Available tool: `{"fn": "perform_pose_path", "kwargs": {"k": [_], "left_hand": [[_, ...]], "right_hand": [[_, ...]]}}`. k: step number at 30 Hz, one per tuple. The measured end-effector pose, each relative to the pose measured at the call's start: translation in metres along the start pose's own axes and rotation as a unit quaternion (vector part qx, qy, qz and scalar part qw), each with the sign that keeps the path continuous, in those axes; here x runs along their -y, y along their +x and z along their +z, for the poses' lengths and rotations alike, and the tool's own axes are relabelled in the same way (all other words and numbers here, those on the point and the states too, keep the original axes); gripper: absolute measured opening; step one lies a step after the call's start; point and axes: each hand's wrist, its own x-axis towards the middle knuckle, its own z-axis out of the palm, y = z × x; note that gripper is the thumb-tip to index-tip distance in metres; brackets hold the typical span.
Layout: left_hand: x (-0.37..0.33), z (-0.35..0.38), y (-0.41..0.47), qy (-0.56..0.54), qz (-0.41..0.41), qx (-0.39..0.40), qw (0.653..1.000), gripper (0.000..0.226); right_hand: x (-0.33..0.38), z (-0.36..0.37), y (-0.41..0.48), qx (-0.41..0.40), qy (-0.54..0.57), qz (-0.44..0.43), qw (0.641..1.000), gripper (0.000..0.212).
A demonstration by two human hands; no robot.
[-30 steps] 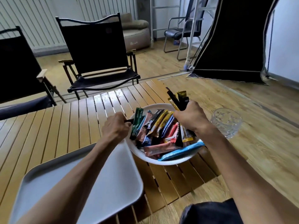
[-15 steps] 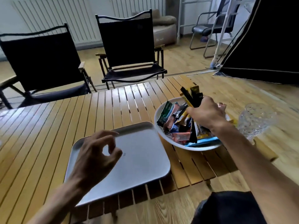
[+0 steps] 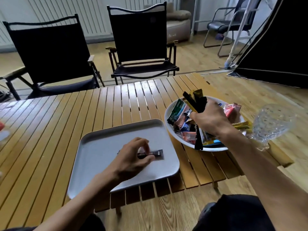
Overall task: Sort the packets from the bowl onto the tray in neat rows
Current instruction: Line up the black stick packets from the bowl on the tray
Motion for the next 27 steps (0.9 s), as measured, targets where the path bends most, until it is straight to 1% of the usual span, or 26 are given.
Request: {"fn": "perform_pose_path", "kwargs": {"k": [2, 4, 8, 11, 14, 15, 16, 18, 20, 21, 23, 25, 27], "left_hand": [[0.014, -0.005, -0.009, 0.075, -0.002, -0.042, 0.996, 0.016], [0.018, -0.005, -0.014, 0.106, 0.0, -0.054, 0.993, 0.012], [0.004, 0.008, -0.013, 0.057, 0.017, -0.049, 0.997, 0.009], [-0.003, 0.014, -0.008, 0.052, 0.023, -0.036, 0.998, 0.009], [-0.003, 0.011, -0.01, 0.079, 0.009, -0.03, 0.996, 0.02], [-0.004, 0.009, -0.011, 0.069, 0.003, -0.039, 0.997, 0.022], [-0.009, 0.004, -0.011, 0.041, -0.003, -0.053, 0.998, 0.021], [-0.025, -0.006, -0.008, -0.075, -0.024, -0.067, 0.995, 0.018], [-0.041, -0.014, -0.004, -0.208, -0.048, -0.042, 0.976, 0.019], [-0.045, -0.016, -0.003, -0.244, -0.058, -0.031, 0.968, 0.019], [-0.049, -0.018, -0.002, -0.269, -0.076, -0.035, 0.96, 0.02], [-0.047, -0.022, 0.001, -0.295, -0.083, -0.067, 0.95, 0.024], [-0.046, -0.032, 0.007, -0.351, -0.076, -0.1, 0.928, 0.027]], "right_hand": [[0.002, 0.001, -0.001, 0.007, 0.025, 0.006, 1.0, 0.013], [0.005, 0.004, -0.004, 0.011, 0.066, 0.014, 0.998, 0.009], [0.011, 0.011, -0.008, 0.005, 0.146, 0.048, 0.988, 0.007], [0.014, 0.013, -0.012, -0.004, 0.208, 0.082, 0.975, 0.009], [0.012, 0.016, -0.012, -0.006, 0.261, 0.146, 0.954, 0.015], [0.011, 0.018, -0.011, 0.001, 0.274, 0.16, 0.948, 0.014], [0.01, 0.019, -0.012, 0.007, 0.284, 0.171, 0.943, 0.012], [0.011, 0.024, -0.013, 0.012, 0.299, 0.18, 0.937, 0.011], [0.012, 0.032, -0.015, 0.013, 0.313, 0.183, 0.932, 0.017], [0.013, 0.036, -0.015, 0.013, 0.321, 0.183, 0.929, 0.02], [0.015, 0.043, -0.015, 0.008, 0.334, 0.184, 0.924, 0.021], [0.016, 0.048, -0.015, 0.017, 0.337, 0.19, 0.922, 0.02], [0.018, 0.051, -0.017, 0.045, 0.324, 0.194, 0.925, 0.018]]}}
